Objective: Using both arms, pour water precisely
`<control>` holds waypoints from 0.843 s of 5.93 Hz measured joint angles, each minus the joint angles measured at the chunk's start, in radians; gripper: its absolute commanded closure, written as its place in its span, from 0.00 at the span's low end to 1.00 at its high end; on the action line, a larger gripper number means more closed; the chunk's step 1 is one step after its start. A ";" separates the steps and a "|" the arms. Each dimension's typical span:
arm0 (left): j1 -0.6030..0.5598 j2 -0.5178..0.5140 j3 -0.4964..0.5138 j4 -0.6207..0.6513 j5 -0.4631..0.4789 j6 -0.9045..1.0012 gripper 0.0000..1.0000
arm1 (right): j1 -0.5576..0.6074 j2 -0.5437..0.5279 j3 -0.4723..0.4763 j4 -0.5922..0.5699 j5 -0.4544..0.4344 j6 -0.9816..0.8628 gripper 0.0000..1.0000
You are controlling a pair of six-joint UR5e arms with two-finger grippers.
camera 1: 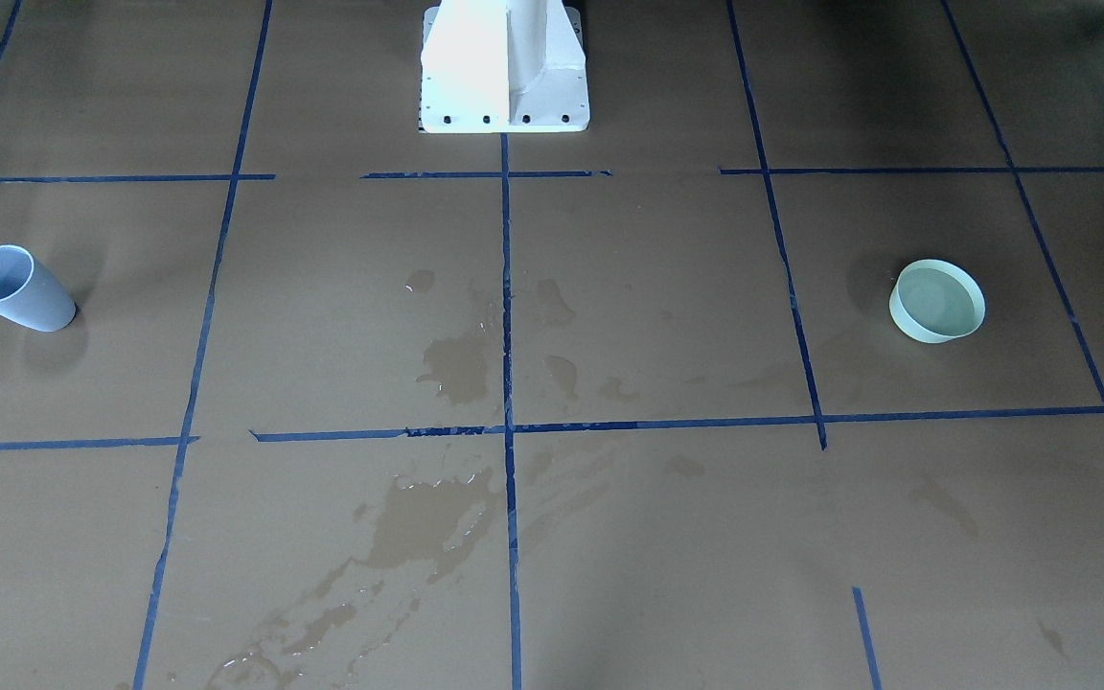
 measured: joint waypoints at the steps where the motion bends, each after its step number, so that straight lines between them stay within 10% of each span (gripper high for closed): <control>1: -0.001 0.005 -0.028 0.005 -0.019 0.000 0.00 | -0.003 -0.001 -0.002 -0.001 -0.001 0.000 0.00; 5: 0.001 0.019 -0.055 0.015 -0.016 -0.002 0.00 | -0.011 -0.002 -0.006 0.011 -0.004 0.001 0.00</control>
